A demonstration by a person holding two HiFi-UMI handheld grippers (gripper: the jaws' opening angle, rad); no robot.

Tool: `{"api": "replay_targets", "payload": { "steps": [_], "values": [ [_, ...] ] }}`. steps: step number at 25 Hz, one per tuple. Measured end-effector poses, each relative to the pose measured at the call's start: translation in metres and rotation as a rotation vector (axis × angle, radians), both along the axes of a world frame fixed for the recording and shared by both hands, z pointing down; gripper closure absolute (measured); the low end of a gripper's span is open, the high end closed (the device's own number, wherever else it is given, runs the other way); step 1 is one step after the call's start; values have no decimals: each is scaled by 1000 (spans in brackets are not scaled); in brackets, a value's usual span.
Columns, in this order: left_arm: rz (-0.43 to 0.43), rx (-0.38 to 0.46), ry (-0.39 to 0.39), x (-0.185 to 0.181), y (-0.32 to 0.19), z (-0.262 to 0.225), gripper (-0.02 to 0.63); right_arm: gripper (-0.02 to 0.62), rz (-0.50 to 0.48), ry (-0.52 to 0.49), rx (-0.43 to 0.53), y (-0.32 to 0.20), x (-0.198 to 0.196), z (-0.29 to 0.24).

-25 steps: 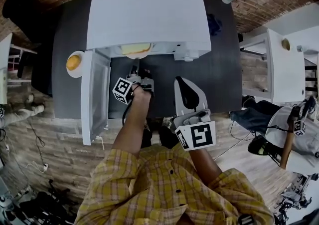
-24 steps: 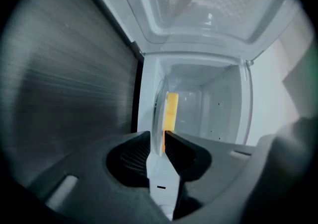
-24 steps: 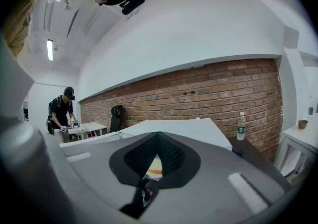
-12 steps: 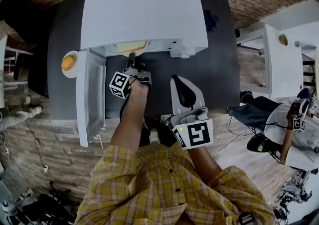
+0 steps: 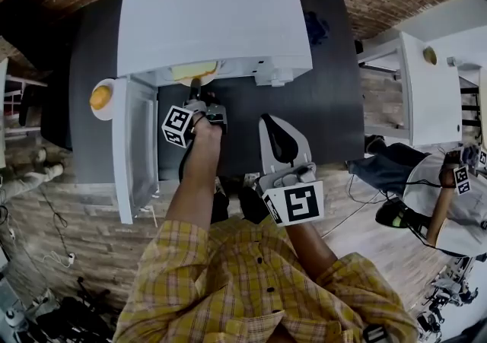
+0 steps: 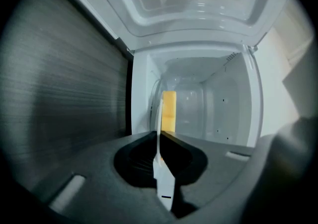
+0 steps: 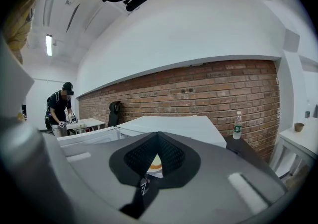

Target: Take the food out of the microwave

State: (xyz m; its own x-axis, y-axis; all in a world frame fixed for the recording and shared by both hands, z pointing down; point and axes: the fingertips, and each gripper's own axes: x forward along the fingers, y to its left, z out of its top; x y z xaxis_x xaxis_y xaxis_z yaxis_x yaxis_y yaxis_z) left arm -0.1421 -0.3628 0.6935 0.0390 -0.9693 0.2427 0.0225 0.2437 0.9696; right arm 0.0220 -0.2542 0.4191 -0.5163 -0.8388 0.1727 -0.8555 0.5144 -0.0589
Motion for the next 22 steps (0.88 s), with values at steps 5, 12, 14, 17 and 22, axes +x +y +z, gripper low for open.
{"api": "replay_targets", "payload": {
  "steps": [5,12,14,17,22],
  "values": [
    [27,-4,-14,0,6,-1,595,591,10,-11,-4,-1,1,4],
    [19,18,4,1,15,-18,597,591,14,-25,-3,3,4,0],
    [22,21,8,2,18,-23,597,592,18,-27,-4,5,5,0],
    [18,21,14,1,27,-30,597,592,21,-34,-2,11,5,-2],
    [36,33,10,-2,44,-42,595,592,19,-39,0,24,4,-2]
  ]
}}
